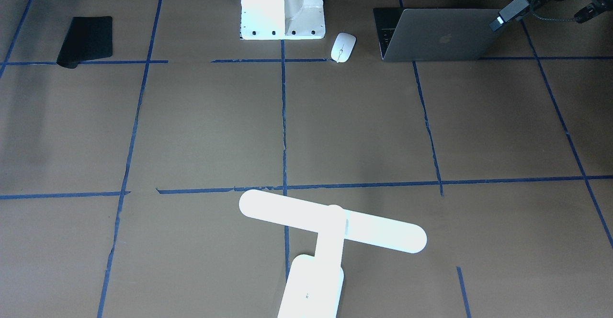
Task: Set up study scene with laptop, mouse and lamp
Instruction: 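Grasp the grey laptop's lid edge with the left gripper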
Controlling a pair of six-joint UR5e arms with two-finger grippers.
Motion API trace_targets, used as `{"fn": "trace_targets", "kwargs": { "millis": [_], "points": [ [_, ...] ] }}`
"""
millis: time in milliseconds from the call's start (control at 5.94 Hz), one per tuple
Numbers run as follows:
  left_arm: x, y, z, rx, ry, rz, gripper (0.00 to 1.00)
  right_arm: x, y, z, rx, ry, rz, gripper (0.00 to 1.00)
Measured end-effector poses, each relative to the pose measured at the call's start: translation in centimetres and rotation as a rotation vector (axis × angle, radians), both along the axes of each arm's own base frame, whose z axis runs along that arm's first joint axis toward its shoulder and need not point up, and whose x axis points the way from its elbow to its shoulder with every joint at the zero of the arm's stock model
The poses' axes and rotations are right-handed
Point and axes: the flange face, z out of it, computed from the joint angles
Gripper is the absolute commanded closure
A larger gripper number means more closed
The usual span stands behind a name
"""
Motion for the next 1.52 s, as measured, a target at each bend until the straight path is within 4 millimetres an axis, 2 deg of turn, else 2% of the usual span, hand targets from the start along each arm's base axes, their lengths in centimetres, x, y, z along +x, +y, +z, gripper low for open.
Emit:
{"fn": "trace_targets", "kwargs": {
  "millis": [168,337,505,1011,1348,1516],
  "points": [
    [2.8,1.7,-1.5,-0.076,-0.036,-0.043,0.01,0.0,0.0,0.0,0.001,0.0,0.0,0.0],
    [4.6,3.9,-3.5,-0.14,-0.051,-0.069,0.01,0.0,0.0,0.0,0.002,0.001,0.0,0.0],
    [5.5,5.4,-4.5,-0.208,-0.073,-0.116,0.01,0.1,0.0,0.0,0.003,0.002,0.0,0.0],
    [7.3,6.5,-3.6,-0.368,-0.196,-0.312,0.05,0.1,0.2,-0.6,0.013,0.002,-0.001,0.0],
    [9.0,7.8,-2.9,-0.415,-0.248,-0.356,0.08,0.1,0.3,-1.1,0.022,0.0,0.0,0.0],
    [9.2,8.1,-2.6,-0.424,-0.264,-0.364,0.24,0.1,0.2,-1.4,0.028,-0.002,0.0,0.0]
  ]
}}
